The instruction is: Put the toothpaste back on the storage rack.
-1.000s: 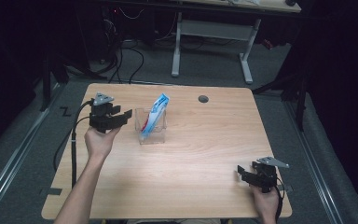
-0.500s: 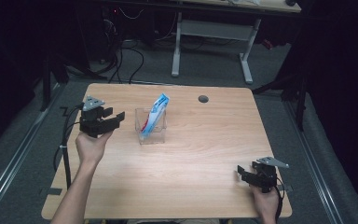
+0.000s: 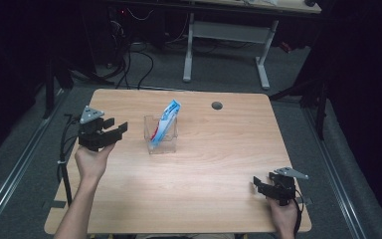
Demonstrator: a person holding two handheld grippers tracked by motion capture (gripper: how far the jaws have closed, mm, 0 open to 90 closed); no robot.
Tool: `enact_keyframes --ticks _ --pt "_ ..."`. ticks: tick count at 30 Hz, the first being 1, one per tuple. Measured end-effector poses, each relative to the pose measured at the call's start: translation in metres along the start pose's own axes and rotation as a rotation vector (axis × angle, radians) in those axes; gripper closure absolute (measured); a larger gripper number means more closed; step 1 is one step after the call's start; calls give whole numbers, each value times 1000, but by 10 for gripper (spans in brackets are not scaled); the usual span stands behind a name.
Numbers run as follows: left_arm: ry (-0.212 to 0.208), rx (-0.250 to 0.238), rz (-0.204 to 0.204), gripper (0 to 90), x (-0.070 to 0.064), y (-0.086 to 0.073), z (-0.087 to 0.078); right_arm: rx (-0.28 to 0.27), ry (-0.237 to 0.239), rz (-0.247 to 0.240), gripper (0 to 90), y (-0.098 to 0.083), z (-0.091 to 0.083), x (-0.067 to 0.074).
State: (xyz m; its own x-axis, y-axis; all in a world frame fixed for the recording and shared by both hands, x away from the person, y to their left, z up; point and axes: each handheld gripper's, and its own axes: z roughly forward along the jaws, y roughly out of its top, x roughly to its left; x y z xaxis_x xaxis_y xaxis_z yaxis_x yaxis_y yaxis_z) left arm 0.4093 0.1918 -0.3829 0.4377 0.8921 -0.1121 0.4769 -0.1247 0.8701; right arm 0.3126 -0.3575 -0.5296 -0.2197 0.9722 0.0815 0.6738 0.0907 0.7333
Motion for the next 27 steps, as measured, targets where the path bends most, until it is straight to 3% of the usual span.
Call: enact_keyframes --ticks 27 --pt "30 -5 -46 473 16 -22 -18 -1 -2 -7 285 0 0 0"
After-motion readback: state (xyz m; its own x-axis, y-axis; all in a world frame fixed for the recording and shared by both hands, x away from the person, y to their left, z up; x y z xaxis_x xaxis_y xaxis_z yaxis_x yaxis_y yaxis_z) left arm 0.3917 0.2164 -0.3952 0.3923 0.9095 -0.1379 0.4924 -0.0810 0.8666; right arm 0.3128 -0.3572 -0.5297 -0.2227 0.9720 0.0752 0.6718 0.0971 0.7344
